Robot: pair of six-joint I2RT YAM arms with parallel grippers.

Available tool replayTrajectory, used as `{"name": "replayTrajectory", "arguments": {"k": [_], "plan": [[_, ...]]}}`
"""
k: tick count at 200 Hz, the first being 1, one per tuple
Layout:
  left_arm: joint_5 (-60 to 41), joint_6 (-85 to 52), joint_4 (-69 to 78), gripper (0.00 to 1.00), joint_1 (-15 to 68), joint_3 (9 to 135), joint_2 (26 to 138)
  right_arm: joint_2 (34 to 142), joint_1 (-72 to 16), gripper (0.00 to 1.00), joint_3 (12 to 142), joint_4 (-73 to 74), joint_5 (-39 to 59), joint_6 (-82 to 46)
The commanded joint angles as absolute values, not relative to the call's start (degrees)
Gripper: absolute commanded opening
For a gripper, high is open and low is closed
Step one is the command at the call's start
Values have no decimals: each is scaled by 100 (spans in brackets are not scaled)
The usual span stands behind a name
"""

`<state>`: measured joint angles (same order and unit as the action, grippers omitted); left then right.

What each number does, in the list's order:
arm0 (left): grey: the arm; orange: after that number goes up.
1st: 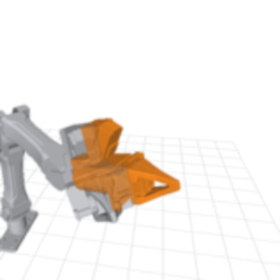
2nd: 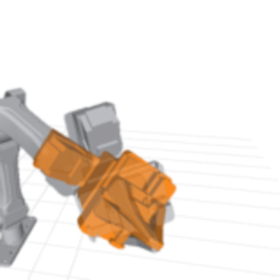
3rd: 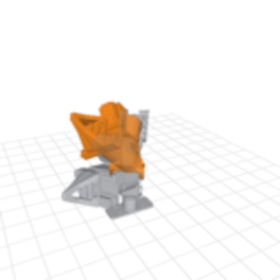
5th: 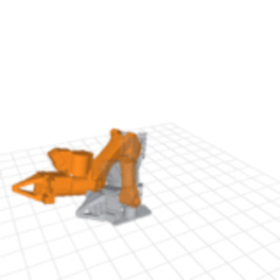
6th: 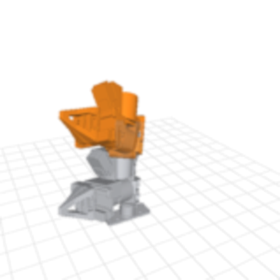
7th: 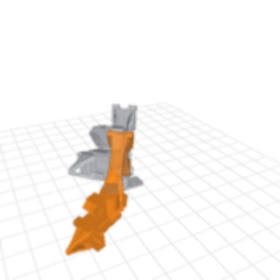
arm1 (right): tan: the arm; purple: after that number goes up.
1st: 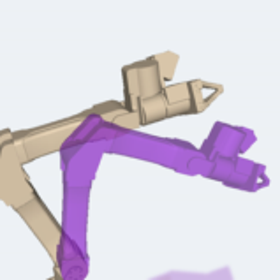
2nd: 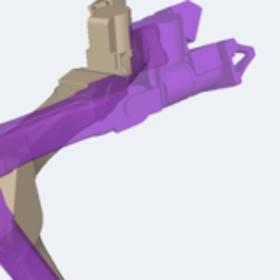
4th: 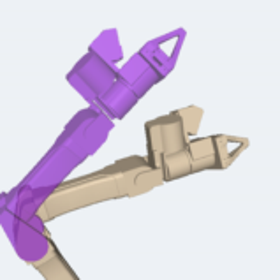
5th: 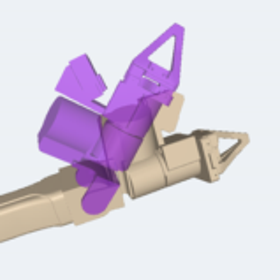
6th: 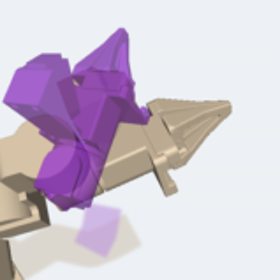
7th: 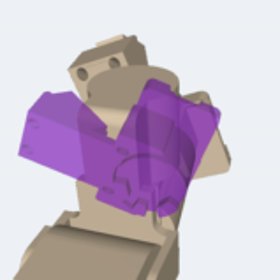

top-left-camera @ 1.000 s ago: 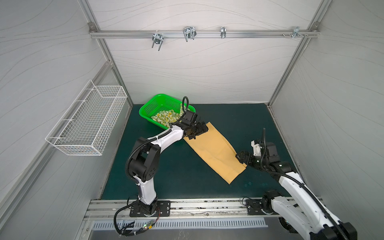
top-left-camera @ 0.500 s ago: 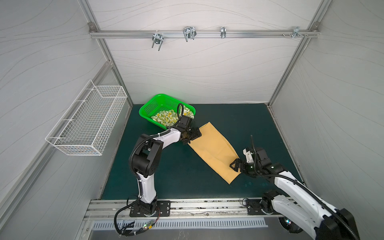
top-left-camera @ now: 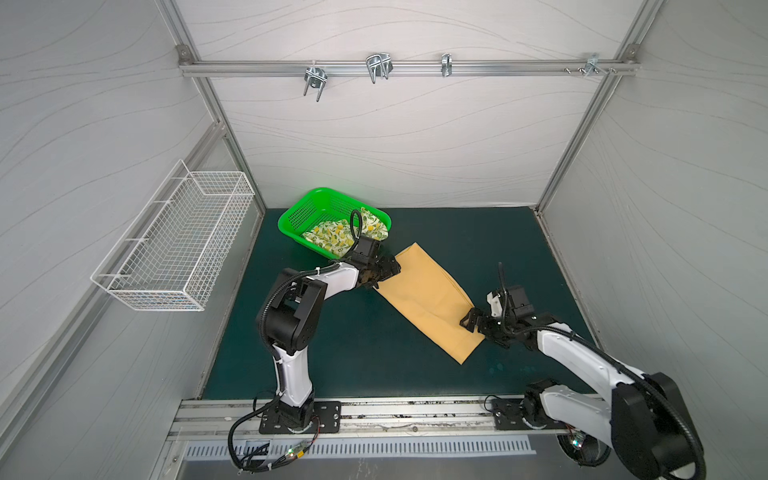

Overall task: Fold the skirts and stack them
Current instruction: 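Grasp both ends of the folded skirt strip with both grippers, then pull the folded skirt strip straight across the table with both grippers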

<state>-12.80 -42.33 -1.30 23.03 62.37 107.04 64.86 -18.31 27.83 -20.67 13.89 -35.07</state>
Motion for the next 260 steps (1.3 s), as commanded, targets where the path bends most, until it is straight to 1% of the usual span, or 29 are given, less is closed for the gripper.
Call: {"name": "replayTrajectory", "arguments": {"k": [1,37,89,119,138,162,195,227,260], "plan": [[-1301,-4525,-265,93,2310,5783,10650,6846,-1695,99,3076,-1845,1450,-3295],[-1295,-4691,37,92,2419,5127,10255,7578,-1629,99,3559,-1746,1411,-3113],[-1004,-5013,490,92,2967,3898,9286,8569,-1317,99,4097,-1451,1543,-3064],[-955,-5127,515,92,3334,3481,8909,8947,-1174,99,4659,-1574,1390,-2934],[-896,-5222,457,92,3618,3356,8681,9009,-1114,99,5091,-1817,1289,-2842],[-767,-5359,373,92,3864,3214,8314,8617,-1114,99,5403,-2158,1136,-2723],[-635,-5286,-52,92,3867,3287,7797,7725,-1285,99,5200,-2553,1244,-2580],[-541,-5186,-362,93,3866,3475,7581,6816,-1734,99,4441,-2657,1353,-2729],[-493,-5143,-405,92,3867,3481,7554,6234,-2155,99,3684,-2488,1475,-3150]]}}
